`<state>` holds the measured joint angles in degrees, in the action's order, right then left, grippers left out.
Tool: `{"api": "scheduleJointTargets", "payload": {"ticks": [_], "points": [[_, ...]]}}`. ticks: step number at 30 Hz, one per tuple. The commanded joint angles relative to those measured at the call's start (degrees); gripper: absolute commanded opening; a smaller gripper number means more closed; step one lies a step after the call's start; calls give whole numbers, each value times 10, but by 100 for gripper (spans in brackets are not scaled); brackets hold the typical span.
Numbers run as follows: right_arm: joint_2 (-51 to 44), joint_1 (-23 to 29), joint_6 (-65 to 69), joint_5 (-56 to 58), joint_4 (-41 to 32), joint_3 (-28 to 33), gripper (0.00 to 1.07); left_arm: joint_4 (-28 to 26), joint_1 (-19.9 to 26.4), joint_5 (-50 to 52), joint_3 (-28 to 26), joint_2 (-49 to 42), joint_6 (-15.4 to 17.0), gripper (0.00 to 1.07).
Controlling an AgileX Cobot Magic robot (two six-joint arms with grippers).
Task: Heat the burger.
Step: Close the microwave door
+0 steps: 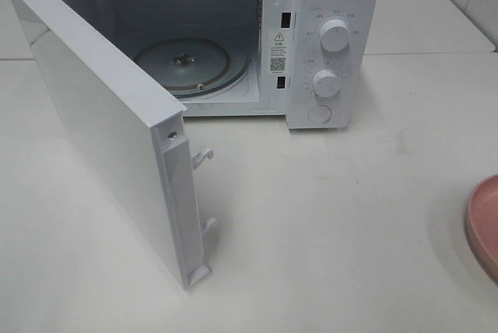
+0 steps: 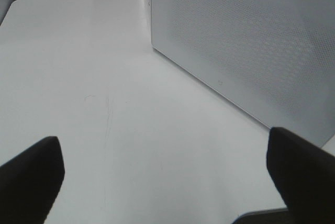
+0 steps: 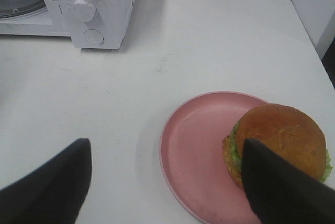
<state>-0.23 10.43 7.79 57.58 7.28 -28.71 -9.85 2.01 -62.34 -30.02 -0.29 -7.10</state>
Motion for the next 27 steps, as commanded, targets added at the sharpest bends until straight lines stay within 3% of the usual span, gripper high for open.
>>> {"api": "scheduleJointTargets", "payload": {"ticks": [1,9,14,16,18,19,20,21,22,23,24,26,27], "points": [[-17,-3,-6,-4,1,1,76,-5,-1,8,2,-2,1,99],[-17,-3,-6,-4,1,1,76,-4,-1,22,-7,20,5,96],[-17,-3,-6,-4,1,1,76,-5,-1,34,-11,68,4,85],[-17,-3,-6,-4,1,1,76,-5,-1,32,-11,99,4,72],[-17,-3,-6,-4,1,1,76,-5,-1,33,-11,107,4,66],[-17,-3,-6,-4,1,1,76,-5,-1,35,-11,117,4,55],[-17,-3,-6,-4,1,1,76,-5,-1,35,-11,117,4,55],[-17,-3,-6,-4,1,1,76,-5,-1,38,-12,119,4,48],[-17,-3,-6,-4,1,1,76,-7,-1,50,-14,124,4,35],[-17,-3,-6,-4,1,1,76,-7,-1,50,-14,124,4,35],[-17,-3,-6,-4,1,1,76,-16,-1,77,-14,127,3,22],[-17,-3,-6,-4,1,1,76,-19,-1,91,-13,128,3,17],[-17,-3,-6,-4,1,1,76,-25,-1,124,-7,137,0,6]]}}
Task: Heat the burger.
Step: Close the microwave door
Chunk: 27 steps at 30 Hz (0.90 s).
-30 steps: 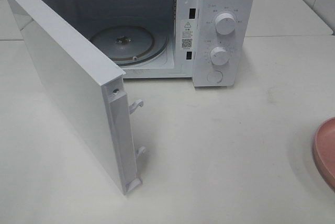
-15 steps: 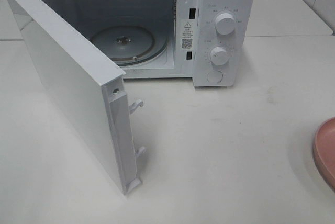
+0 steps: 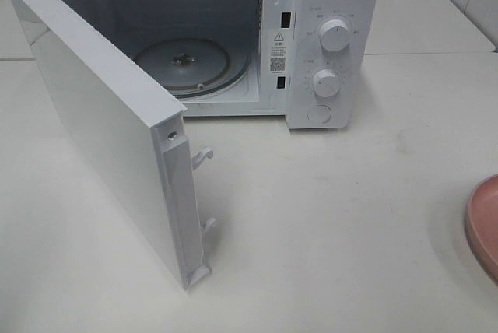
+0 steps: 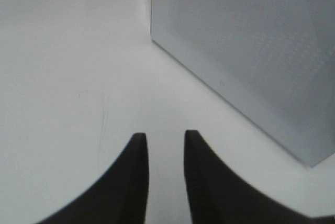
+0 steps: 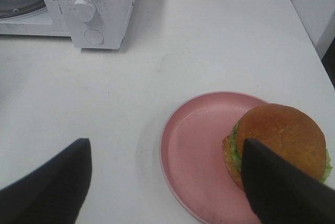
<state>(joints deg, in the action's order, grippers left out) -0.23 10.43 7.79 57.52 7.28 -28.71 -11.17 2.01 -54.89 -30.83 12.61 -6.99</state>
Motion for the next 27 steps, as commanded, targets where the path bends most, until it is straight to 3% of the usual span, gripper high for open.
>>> {"api": "scheduleJointTargets", "payload": {"ticks": [1,7,13,15,17,21,27], "points": [[-17,-3,-6,-3,1,1,76,-11,-1,61,5,13,-3,1],[-17,-3,-6,-3,1,1,76,-18,-1,133,22,56,-3,0],[-17,-3,-6,-3,1,1,76,-36,-1,270,58,111,-5,0],[-17,-3,-6,-3,1,1,76,-45,-1,314,70,129,-11,0],[-17,-3,-6,-3,1,1,76,-60,-1,382,89,157,-45,0],[-17,-3,-6,-3,1,1,76,-85,-1,478,117,192,-79,0],[-17,-3,-6,-3,1,1,76,-87,-3,608,166,237,-77,0]]}}
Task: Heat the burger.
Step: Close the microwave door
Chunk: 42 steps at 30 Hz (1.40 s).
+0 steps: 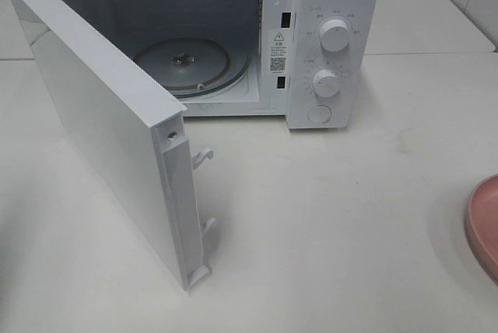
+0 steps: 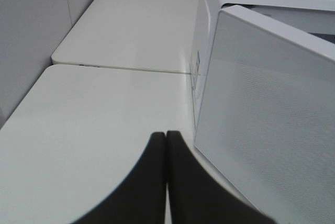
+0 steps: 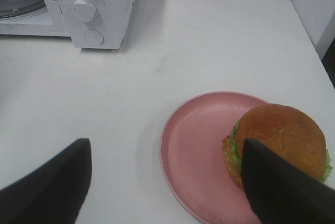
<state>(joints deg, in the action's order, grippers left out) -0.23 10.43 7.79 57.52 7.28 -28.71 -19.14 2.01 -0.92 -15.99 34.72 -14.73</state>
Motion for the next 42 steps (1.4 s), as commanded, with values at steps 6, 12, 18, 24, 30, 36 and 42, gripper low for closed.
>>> {"api": "scheduleJointTargets", "payload": {"ticks": [6,12,18,24,30,36,42], "points": [[-17,-3,-6,-3,1,1,76,22,-54,167,25,84,2,0],[-17,-3,-6,-3,1,1,76,40,-83,213,25,140,2,0],[-17,-3,-6,-3,1,1,76,62,-119,282,25,240,48,0],[-17,-3,-6,-3,1,1,76,161,-134,360,25,320,143,0],[-17,-3,-6,-3,1,1,76,270,-134,445,20,403,249,0],[-17,-3,-6,-3,1,1,76,280,-136,491,13,447,261,0],[-17,-3,-6,-3,1,1,76,266,-180,482,-8,461,252,0]]}}
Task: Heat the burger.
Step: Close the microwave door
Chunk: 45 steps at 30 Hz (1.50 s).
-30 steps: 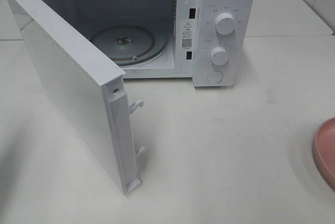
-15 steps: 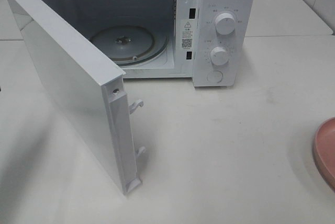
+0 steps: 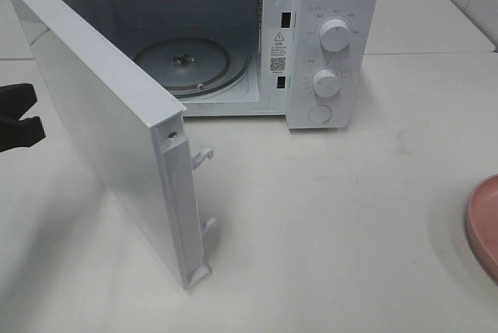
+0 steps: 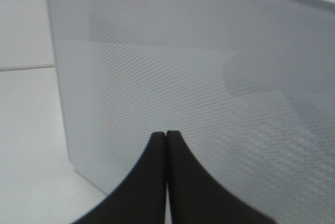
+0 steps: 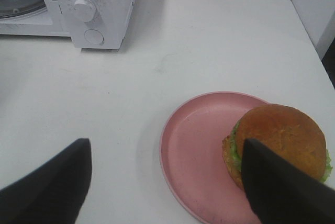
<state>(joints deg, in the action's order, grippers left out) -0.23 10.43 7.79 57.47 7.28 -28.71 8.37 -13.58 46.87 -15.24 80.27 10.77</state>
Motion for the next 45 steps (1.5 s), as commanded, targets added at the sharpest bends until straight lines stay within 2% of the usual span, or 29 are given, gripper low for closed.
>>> {"api": "scheduleJointTargets", "payload": {"ticks": [1,2,3,4,5,6,7,8,9,10,11,13,14,23,25,29,31,34,35,37,39,42,44,45], "points": [[-17,-3,-6,-3,1,1,76,-21,-36,3,-19,9,-5,0],[-17,-3,-6,-3,1,1,76,-54,-55,6,-26,19,-19,0],[-17,-3,-6,-3,1,1,76,-54,-55,6,-26,19,-19,0],[-17,-3,-6,-3,1,1,76,-84,-78,4,-32,30,-38,0],[-17,-3,-6,-3,1,1,76,-84,-78,4,-32,30,-38,0],[-17,-3,-6,-3,1,1,76,-100,-91,5,-34,36,-52,0],[-17,-3,-6,-3,1,1,76,-129,-114,6,-42,46,-73,0],[-17,-3,-6,-3,1,1,76,-129,-114,6,-42,46,-73,0],[-17,-3,-6,-3,1,1,76,-161,-138,6,-52,57,-93,0],[-17,-3,-6,-3,1,1,76,-161,-138,6,-52,57,-93,0],[-17,-3,-6,-3,1,1,76,-193,-158,6,-62,68,-111,0],[-17,-3,-6,-3,1,1,76,-209,-168,6,-69,75,-120,0],[-17,-3,-6,-3,1,1,76,-233,-187,6,-81,87,-132,0],[-17,-3,-6,-3,1,1,76,-306,-234,6,-142,140,-163,0],[-17,-3,-6,-3,1,1,76,-333,-246,5,-174,159,-180,0],[-17,-3,-6,-3,1,1,76,-352,-257,4,-203,179,-187,0],[-17,-3,-6,-3,1,1,76,-378,-269,3,-247,206,-201,0],[-17,-3,-6,-3,1,1,76,-383,-271,3,-256,213,-206,0],[-17,-3,-6,-3,1,1,76,-386,-271,-6,-277,226,-210,0],[-17,-3,-6,-3,1,1,76,-388,-271,-13,-286,230,-210,0],[-17,-3,-6,-3,1,1,76,-404,-271,-33,-331,250,-210,0],[-17,-3,-6,-3,1,1,76,-405,-271,-33,-339,256,-210,0],[-17,-3,-6,-3,1,1,76,-413,-271,-42,-376,279,-210,0],[-17,-3,-6,-3,1,1,76,-413,-271,-42,-376,279,-210,0]]}}
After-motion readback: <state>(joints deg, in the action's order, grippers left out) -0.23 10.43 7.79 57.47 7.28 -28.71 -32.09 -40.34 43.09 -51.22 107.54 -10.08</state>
